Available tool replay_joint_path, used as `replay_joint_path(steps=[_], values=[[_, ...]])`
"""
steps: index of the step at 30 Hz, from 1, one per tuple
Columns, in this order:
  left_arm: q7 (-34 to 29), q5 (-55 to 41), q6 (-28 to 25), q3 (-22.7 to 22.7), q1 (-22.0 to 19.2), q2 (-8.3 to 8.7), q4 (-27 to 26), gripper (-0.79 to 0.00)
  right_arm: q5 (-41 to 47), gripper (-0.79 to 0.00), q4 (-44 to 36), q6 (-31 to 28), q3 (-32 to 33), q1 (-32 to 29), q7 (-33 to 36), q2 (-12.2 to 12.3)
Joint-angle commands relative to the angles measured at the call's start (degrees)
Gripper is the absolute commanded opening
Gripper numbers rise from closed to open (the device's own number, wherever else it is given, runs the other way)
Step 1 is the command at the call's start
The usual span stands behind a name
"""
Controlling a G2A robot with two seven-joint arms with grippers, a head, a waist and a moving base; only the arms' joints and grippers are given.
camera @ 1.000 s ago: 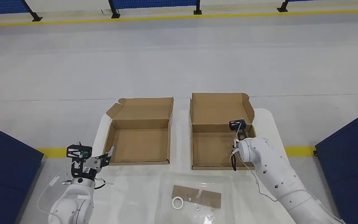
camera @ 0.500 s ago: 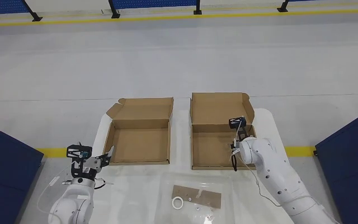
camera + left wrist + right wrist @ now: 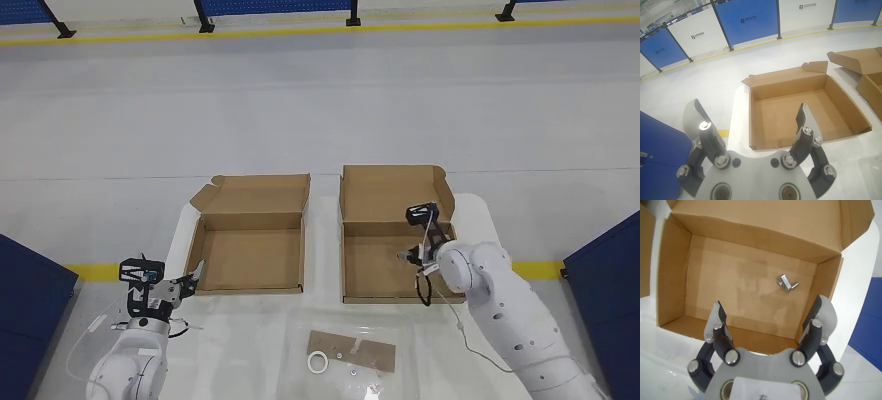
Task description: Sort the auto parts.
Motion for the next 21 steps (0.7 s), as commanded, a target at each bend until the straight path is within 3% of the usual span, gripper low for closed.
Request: replay_joint_path(steps=[1, 5, 17, 21], values=[[0.00, 0.00, 0.00, 0.00, 0.00, 0.00, 0.00, 0.000, 2.66, 0.000, -1.78, -3.88, 2.23, -0.76, 1.64, 0.40], [0.00, 0.00, 0.00, 0.00, 0.00, 0.00, 0.00, 0.000, 6.68, 0.000, -5.46, -12.66, 4.79, -1.85, 7.72, 1.24], [0.00, 0.00, 0.00, 0.00, 0.00, 0.00, 0.00, 0.000, 6.97, 0.000, -5.55, -13.15, 5.07, -1.87, 8.21, 1.31], [0.00, 0.00, 0.00, 0.00, 0.00, 0.00, 0.00, 0.000, 9.74, 0.000, -7.81, -15.72, 5.34, -2.69, 7.23, 1.39]])
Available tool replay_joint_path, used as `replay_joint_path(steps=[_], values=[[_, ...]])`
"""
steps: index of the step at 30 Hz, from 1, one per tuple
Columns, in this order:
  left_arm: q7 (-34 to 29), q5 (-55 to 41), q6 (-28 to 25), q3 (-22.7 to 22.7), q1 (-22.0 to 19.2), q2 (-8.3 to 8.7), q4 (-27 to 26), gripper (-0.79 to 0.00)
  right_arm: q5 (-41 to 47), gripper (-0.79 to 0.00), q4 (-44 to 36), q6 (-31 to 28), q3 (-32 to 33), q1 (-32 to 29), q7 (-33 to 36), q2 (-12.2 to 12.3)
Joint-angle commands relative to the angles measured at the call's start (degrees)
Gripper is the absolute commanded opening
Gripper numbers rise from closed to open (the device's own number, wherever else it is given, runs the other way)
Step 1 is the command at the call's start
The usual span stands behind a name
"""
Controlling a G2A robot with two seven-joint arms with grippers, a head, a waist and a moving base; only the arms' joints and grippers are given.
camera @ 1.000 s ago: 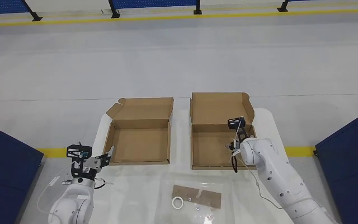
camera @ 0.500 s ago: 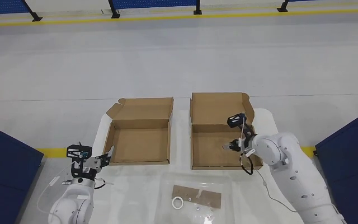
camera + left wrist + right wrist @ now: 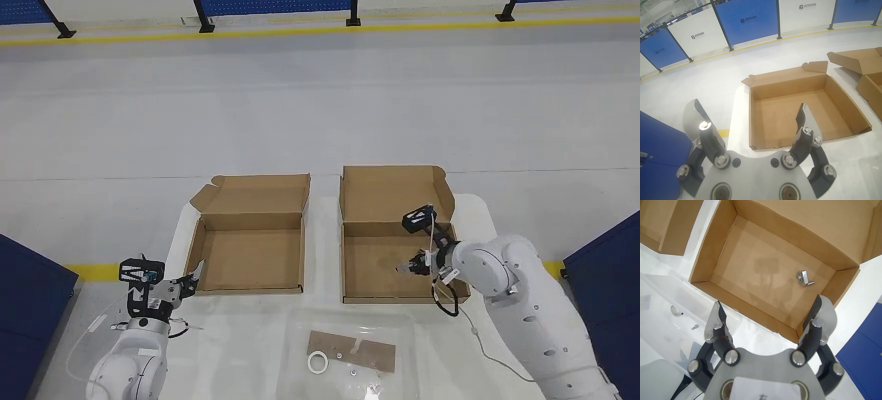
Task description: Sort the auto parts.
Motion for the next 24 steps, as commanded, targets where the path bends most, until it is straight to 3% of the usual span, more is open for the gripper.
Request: replay_joint_path(steps=[1, 12, 24], values=[[0.00, 0.00, 0.00, 0.00, 0.00, 0.00, 0.00, 0.000, 1.32, 0.000, -1.72, -1.65, 0.30, -0.49, 0.70, 0.16], [0.00, 0.00, 0.00, 0.00, 0.00, 0.00, 0.00, 0.000, 9.95, 0.000, -10.87, -10.00, 0.85, -0.27, 15.14, 1.41], [0.00, 0.00, 0.00, 0.00, 0.00, 0.00, 0.00, 0.000, 9.60, 0.000, -12.10, -11.30, -0.63, -0.97, 14.41, 1.55]])
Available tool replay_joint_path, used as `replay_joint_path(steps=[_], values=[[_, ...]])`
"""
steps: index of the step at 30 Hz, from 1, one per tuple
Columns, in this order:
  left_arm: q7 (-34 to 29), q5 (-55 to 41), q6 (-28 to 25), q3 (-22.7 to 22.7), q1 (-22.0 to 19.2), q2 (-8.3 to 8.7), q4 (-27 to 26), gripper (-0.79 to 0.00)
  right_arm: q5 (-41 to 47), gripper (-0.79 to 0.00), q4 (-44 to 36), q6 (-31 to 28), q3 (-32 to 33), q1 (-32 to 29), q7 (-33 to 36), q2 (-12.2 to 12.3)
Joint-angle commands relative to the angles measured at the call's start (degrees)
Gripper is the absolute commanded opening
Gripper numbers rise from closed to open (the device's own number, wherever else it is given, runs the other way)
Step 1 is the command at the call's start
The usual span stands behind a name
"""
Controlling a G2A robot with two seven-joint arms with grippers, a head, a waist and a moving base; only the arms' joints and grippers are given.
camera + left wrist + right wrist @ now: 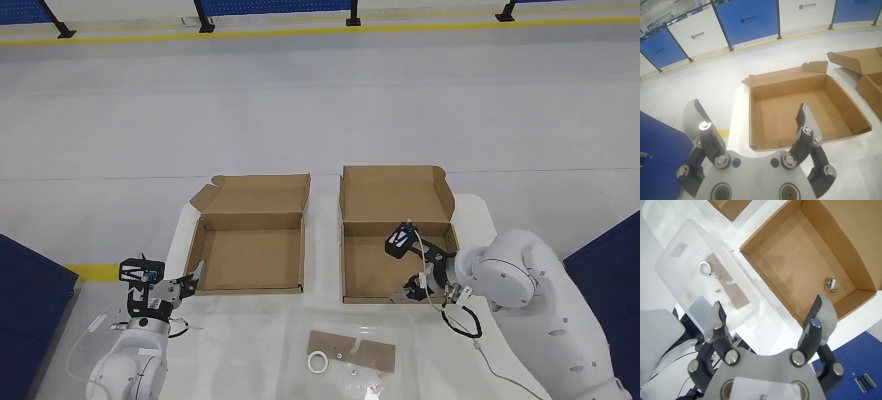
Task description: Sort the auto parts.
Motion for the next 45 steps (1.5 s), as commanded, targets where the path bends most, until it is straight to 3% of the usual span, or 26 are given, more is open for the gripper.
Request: replay_joint_path(steps=[1, 18, 29, 45], values=[[0.00, 0.00, 0.00, 0.00, 0.00, 0.00, 0.00, 0.000, -0.13, 0.000, -0.93, -0.56, -2.07, -0.51, -0.54, 0.25], [0.00, 0.00, 0.00, 0.00, 0.00, 0.00, 0.00, 0.000, 11.05, 0.000, -3.36, 1.40, -24.48, 12.85, 1.43, 8.85], [0.00, 0.00, 0.00, 0.00, 0.00, 0.00, 0.00, 0.000, 11.00, 0.000, -3.63, 1.13, -24.69, 12.70, 1.11, 8.82], [0.00, 0.00, 0.00, 0.00, 0.00, 0.00, 0.00, 0.000, 1.10, 0.000, -5.67, 3.98, -34.38, 13.11, 0.26, 6.92]])
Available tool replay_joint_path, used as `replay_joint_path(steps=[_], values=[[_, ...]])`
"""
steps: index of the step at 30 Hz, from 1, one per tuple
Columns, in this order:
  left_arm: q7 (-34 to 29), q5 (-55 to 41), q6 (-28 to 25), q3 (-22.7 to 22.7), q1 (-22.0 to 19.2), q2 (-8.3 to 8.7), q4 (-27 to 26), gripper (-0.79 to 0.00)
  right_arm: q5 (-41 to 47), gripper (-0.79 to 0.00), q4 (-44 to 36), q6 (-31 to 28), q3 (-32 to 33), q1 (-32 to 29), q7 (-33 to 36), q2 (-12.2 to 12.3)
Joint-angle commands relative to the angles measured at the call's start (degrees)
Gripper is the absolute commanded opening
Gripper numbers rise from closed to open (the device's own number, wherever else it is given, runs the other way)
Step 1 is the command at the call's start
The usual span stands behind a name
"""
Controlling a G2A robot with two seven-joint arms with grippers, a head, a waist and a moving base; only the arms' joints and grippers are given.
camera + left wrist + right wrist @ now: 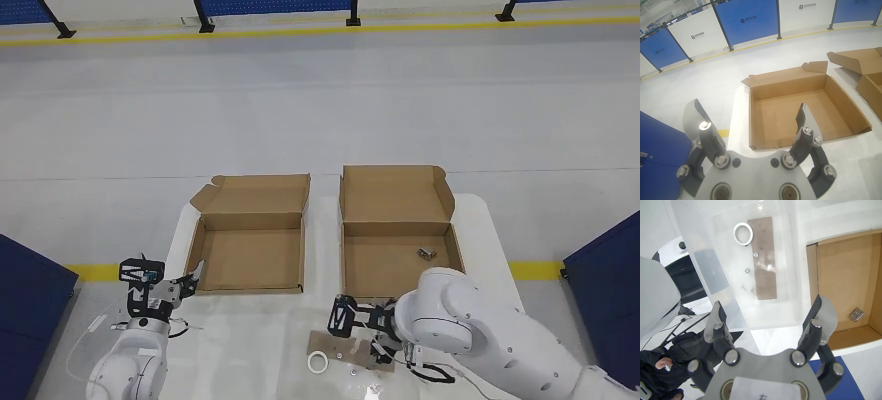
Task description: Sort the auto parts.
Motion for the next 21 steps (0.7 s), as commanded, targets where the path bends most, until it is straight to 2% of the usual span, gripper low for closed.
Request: replay_joint_path(steps=[1, 5, 15, 21], values=[[0.00, 0.00, 0.00, 0.00, 0.00, 0.00, 0.00, 0.000, -0.44, 0.000, 0.29, 0.38, -0.87, 0.27, 0.18, -0.27], [0.00, 0.00, 0.00, 0.00, 0.00, 0.00, 0.00, 0.000, -0.50, 0.000, 1.03, 0.66, -2.94, 0.85, 1.15, -0.93], [0.00, 0.00, 0.00, 0.00, 0.00, 0.00, 0.00, 0.000, -0.50, 0.000, 1.03, 0.66, -2.94, 0.85, 1.15, -0.93], [0.00, 0.00, 0.00, 0.00, 0.00, 0.00, 0.00, 0.000, -6.46, 0.000, -0.70, 1.54, -6.73, -0.52, 0.48, -1.59]])
